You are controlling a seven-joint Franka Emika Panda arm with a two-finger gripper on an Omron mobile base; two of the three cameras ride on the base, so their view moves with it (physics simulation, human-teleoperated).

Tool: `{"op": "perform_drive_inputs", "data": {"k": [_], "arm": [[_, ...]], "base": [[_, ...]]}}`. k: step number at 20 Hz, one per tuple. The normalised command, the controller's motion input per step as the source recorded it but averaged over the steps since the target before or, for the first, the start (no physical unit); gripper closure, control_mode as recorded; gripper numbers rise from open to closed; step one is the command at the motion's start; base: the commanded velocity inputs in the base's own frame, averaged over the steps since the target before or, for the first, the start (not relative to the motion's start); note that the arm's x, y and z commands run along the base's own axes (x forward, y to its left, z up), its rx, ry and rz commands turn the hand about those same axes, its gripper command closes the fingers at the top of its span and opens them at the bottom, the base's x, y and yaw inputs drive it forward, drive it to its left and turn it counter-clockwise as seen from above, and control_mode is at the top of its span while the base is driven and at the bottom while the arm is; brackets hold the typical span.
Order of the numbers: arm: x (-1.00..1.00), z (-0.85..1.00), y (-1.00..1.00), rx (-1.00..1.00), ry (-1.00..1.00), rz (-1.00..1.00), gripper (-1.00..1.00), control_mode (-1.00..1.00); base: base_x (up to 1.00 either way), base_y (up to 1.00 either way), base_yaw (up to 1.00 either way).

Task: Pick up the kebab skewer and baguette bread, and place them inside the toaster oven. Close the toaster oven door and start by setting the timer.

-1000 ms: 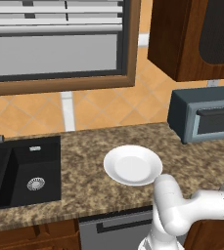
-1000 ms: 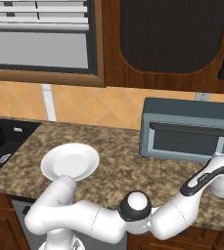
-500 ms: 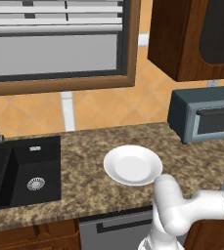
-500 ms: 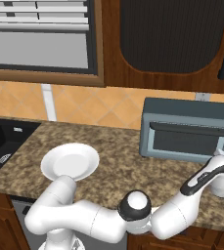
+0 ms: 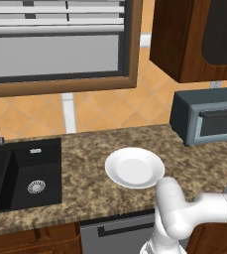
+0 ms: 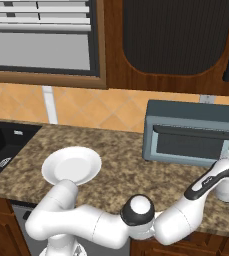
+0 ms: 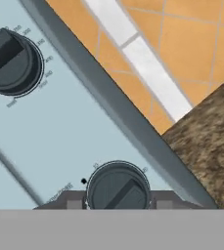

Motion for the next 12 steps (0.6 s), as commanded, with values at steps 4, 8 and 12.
{"op": "perform_drive_inputs", "data": {"k": [4, 8, 12], "arm": [[0.0, 0.0, 0.0, 0.23, -0.02, -0.03, 1.0, -1.0], [0.0, 0.0, 0.0, 0.24, -0.03, -0.03, 1.0, -1.0], [0.0, -0.04, 0.0, 0.23, -0.05, -0.03, 1.0, -1.0]], "base": [[0.0, 0.0, 0.0], [0.0, 0.0, 0.0], [0.0, 0.0, 0.0]]}}
